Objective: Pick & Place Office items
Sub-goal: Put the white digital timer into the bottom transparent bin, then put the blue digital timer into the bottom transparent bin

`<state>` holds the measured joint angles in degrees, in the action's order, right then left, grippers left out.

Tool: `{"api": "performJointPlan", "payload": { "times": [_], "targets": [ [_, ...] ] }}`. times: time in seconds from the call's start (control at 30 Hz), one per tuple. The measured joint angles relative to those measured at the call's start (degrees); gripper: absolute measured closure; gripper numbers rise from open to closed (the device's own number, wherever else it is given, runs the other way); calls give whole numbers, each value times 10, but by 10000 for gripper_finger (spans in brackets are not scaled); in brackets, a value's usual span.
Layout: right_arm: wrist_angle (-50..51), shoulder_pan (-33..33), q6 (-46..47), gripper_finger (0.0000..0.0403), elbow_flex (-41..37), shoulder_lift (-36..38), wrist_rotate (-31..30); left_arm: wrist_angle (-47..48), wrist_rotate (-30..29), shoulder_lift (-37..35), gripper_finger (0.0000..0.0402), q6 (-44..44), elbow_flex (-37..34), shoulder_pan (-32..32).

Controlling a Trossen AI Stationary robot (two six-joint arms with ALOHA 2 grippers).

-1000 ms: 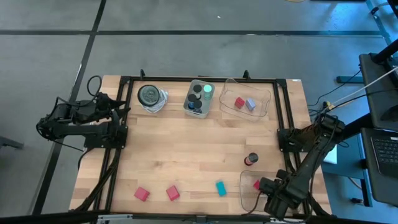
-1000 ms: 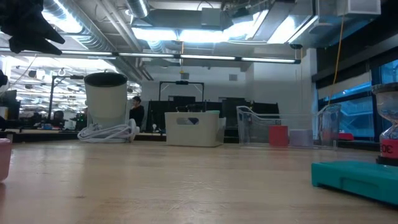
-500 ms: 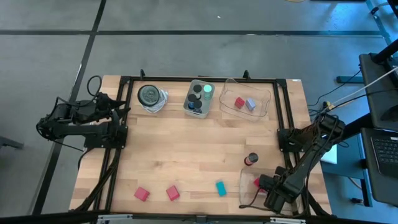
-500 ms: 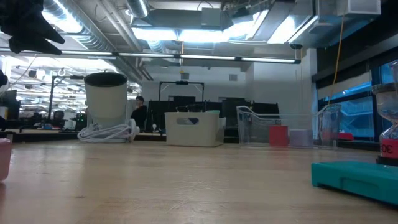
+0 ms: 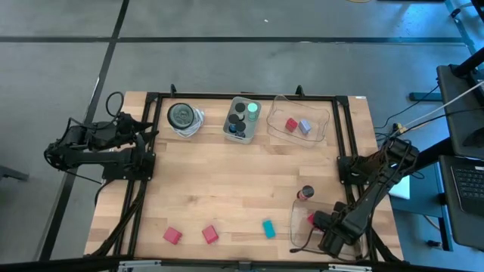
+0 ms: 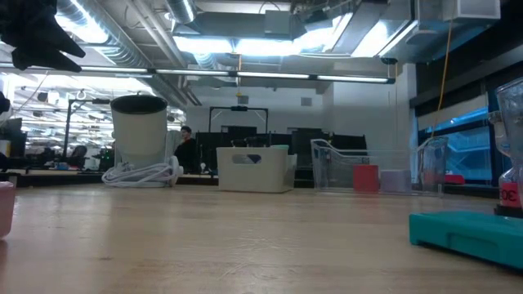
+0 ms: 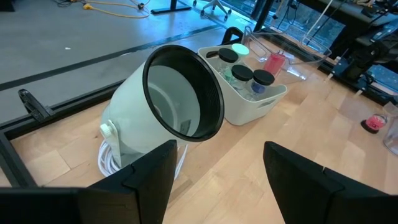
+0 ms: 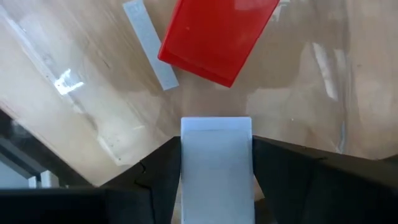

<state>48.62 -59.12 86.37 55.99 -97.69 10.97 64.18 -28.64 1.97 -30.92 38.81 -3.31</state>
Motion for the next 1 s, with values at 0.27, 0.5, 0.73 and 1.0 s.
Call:
{"api": "performJointPlan", "payload": {
  "times": [0.27, 0.5, 0.73, 1.0],
  "targets": [
    [2, 6, 1, 149, 0, 0, 38, 0, 0, 0, 164, 0, 0, 0],
    [2, 14, 2, 128, 0, 33, 78, 0, 0, 0, 164, 0, 0, 0],
    [6, 27, 30, 147, 0, 107, 30, 0, 0, 0, 164, 0, 0, 0],
    [6, 64, -10, 162, 4, 195, -128, 0, 1, 0, 164, 0, 0, 0]
  ]
}}
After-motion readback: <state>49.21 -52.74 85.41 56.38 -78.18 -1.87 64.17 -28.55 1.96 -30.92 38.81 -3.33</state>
